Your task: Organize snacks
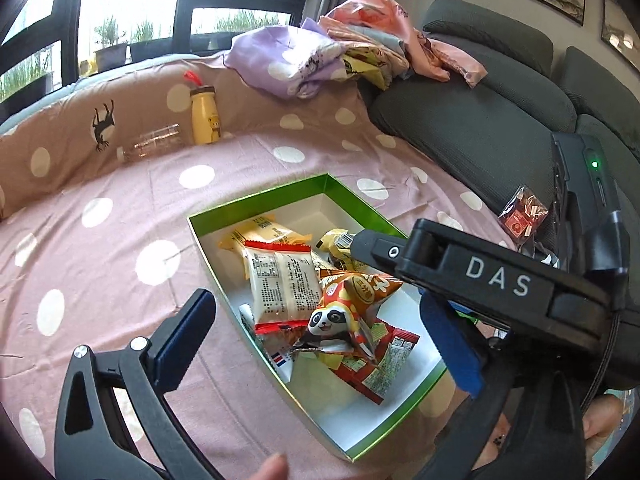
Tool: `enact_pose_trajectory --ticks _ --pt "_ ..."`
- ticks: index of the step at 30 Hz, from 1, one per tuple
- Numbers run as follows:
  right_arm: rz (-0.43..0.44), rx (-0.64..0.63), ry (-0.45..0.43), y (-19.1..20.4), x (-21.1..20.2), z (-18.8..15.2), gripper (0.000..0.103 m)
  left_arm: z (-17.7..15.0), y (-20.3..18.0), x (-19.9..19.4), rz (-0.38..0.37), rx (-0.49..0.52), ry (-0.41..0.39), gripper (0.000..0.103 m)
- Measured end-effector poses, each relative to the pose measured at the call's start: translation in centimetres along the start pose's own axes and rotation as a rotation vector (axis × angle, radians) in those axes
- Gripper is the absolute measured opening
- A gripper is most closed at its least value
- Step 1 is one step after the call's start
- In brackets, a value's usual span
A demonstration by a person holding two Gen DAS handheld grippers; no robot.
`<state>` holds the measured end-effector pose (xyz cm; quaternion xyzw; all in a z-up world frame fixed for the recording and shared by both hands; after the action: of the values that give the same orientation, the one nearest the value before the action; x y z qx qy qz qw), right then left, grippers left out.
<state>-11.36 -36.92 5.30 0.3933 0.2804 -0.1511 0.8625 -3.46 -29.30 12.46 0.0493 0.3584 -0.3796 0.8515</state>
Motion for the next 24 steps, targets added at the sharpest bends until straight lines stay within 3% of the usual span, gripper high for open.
enact_pose_trajectory --ticks 8,24 --pt "-0.084 -0.061 -0.110 1.0 -3.0 0.3 0.086 -0.2 0.7 -0.3 0.021 -0.021 -0.006 0.103" --pt "-0.117 -0.069 -0.114 1.0 -3.2 0.3 0.086 -0.7 1.1 -0.2 0.013 -0.037 0.004 0.102"
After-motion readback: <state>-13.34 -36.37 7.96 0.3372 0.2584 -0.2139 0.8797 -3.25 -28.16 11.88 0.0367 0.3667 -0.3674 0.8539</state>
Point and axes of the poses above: each gripper's, at about its wrist camera, not at the fingertips, and x roughly the way its jaws point, y to its left, z to its top, the point moved 6 cm from there along x, roughly the way its jaws point
